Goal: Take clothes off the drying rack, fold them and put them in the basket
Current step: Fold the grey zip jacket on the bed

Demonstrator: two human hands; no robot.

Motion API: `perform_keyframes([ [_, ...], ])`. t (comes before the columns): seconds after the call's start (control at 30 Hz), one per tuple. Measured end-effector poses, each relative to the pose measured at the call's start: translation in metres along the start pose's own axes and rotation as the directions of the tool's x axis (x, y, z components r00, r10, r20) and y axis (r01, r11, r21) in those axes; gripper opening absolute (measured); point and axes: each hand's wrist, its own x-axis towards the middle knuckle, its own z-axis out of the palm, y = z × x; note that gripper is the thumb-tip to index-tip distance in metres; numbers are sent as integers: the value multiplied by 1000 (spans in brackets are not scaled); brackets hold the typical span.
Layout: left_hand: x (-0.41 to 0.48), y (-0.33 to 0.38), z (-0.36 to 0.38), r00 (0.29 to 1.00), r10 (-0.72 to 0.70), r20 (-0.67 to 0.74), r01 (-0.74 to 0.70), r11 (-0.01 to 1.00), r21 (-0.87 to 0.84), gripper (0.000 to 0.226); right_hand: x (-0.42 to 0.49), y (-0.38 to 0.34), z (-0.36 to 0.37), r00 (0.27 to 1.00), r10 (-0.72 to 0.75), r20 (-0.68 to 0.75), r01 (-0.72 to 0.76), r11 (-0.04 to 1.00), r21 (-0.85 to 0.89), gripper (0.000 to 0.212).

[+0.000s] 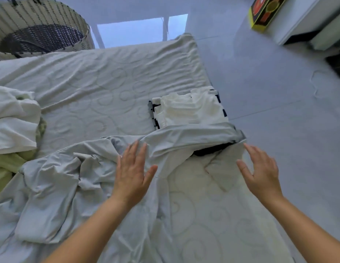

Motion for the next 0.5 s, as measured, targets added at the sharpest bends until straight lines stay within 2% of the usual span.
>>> perform_keyframes([
  [0.1, 28, 44, 8, 997, 78, 3, -78, 997, 13, 85, 11, 33, 1, 974, 227, 18, -227, 973, 32, 73],
  [0.17, 45, 68, 12, 995, 96, 4, -96, 995, 10, 85, 3, 39, 13, 972, 232, 31, -233, 972, 37, 65],
  [0.23, 58, 86, 16, 993, 114, 9, -115, 993, 21, 83, -16, 39, 36, 998, 50, 41, -49, 999, -9, 57],
  [0.3, 67, 98, 22, 990, 139, 28, -140, 989, 42, 81, -36, 36, 63, 978, -187, 96, 192, 980, -54, 57],
  [0.33, 71, 102, 26, 987, 153, 44, -155, 987, 50, 79, -42, 35, 76, 959, -251, 131, 261, 963, -66, 61],
  [0.4, 78, 106, 33, 981, 179, 78, -184, 981, 66, 76, -45, 34, 94, 954, -267, 137, 279, 957, -77, 61],
  [0.5, 86, 109, 40, 980, 171, 97, -178, 982, 65, 72, -30, 35, 98, 959, -283, -19, 282, 958, -54, 28],
])
